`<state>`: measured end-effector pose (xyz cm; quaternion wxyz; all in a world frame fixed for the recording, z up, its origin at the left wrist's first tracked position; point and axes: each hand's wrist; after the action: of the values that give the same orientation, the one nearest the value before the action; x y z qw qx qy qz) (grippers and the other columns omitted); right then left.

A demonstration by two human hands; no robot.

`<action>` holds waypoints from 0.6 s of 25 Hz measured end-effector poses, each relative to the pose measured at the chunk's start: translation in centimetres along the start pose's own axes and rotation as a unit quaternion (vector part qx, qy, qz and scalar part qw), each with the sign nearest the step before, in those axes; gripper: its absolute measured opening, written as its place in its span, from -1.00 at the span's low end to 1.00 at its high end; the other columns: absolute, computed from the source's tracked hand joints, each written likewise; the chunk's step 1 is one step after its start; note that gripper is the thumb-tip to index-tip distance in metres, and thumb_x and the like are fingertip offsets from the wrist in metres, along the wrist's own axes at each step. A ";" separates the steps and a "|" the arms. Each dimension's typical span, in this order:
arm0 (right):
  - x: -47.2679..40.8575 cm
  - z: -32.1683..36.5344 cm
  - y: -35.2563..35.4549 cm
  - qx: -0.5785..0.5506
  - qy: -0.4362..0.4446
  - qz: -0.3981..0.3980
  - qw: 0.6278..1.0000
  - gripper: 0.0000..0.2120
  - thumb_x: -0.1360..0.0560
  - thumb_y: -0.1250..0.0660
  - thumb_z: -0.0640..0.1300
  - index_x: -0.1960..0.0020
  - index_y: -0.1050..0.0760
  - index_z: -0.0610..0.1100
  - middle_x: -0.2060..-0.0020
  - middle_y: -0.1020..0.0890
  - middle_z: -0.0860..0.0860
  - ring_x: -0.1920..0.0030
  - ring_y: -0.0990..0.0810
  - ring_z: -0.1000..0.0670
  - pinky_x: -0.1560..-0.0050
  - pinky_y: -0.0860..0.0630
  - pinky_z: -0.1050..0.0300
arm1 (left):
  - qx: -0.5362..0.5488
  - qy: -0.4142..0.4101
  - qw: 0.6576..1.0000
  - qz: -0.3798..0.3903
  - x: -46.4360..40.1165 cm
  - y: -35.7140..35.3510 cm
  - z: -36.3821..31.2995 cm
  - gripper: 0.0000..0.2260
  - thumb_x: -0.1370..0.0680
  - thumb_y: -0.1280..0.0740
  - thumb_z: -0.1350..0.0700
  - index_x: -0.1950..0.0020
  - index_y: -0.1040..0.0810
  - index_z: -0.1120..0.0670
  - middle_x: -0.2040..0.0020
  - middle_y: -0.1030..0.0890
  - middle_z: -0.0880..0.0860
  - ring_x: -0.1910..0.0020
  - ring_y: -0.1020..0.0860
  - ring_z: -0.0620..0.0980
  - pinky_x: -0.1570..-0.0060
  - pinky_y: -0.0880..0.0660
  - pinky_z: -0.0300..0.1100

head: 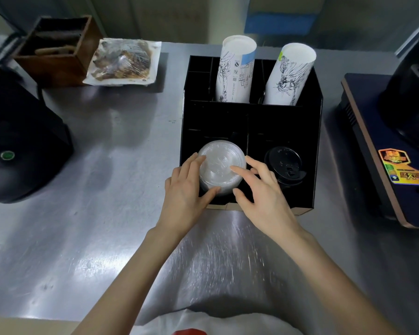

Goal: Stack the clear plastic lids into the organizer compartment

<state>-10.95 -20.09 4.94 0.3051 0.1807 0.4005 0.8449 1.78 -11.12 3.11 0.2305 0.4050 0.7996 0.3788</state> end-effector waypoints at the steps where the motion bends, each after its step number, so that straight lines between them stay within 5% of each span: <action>1: 0.1 0.0 0.0 0.004 -0.004 0.002 1.000 -0.56 -0.48 -0.24 -0.14 -0.34 -0.27 -0.04 -0.41 -0.22 0.00 -0.34 -0.24 -0.02 -0.37 -0.22 0.05 | -0.004 -0.002 1.000 0.004 0.0 0.1 0.0 -0.47 -0.43 -0.38 0.05 -0.33 -0.26 0.10 -0.43 -0.27 0.10 -0.26 -0.32 0.16 -0.16 -0.24 0.03; 9: 0.5 0.5 -0.4 0.022 0.006 -0.007 1.000 -0.56 -0.48 -0.22 -0.17 -0.34 -0.24 -0.14 -0.47 -0.11 -0.04 -0.45 -0.08 -0.03 -0.40 -0.16 -0.02 | -0.058 -0.018 0.998 0.026 -0.4 0.6 -0.1 -0.34 -0.32 -0.21 -0.28 -0.30 -0.31 0.07 -0.41 -0.29 0.08 -0.26 -0.27 0.14 -0.13 -0.16 0.00; 15: 0.7 0.5 0.2 0.011 0.007 -0.002 1.000 -0.56 -0.50 -0.19 -0.16 -0.36 -0.20 -0.09 -0.47 -0.14 0.02 -0.45 -0.10 0.01 -0.40 -0.13 0.02 | -0.057 -0.028 0.998 0.008 -0.6 0.6 -0.5 -0.45 -0.42 -0.36 -0.07 -0.32 -0.28 0.10 -0.43 -0.23 0.11 -0.30 -0.22 0.14 -0.17 -0.11 -0.02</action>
<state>-11.22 -19.44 5.45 0.3019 0.1776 0.4121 0.8411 2.03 -11.61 3.95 0.2722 0.4075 0.7670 0.4141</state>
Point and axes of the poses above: each hand's wrist, its own x-axis away from the middle knuckle, its own y-axis out of the back of the hand, z = x × y
